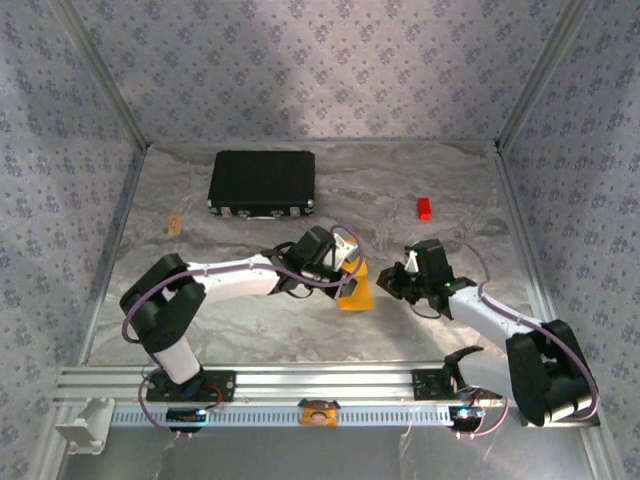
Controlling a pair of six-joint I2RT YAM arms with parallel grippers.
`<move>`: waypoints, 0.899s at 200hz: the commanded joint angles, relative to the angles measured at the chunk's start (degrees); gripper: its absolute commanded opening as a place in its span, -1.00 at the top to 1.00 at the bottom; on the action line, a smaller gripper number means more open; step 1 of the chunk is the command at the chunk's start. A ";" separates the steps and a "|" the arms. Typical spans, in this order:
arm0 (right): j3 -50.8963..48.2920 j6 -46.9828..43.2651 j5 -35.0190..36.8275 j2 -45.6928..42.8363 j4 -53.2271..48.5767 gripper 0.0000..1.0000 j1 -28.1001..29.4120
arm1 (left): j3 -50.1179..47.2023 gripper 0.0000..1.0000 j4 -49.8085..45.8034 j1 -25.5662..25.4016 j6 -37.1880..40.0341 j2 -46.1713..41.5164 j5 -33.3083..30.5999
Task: Fold a paper plane with a square sheet of paper (pick it up from the middle)
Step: Fold the triangle a second time at the center of the table.
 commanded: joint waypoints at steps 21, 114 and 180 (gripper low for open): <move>0.95 0.54 -0.29 4.26 2.51 0.90 2.66 | -0.62 0.96 0.48 0.67 -1.79 0.94 -0.06; 2.49 4.90 -0.44 9.43 9.68 0.91 7.67 | -0.29 0.74 0.13 1.20 -2.64 3.39 -1.07; 2.70 5.46 -0.57 11.60 11.07 0.90 8.20 | -0.90 0.54 1.13 1.82 -2.78 2.97 0.06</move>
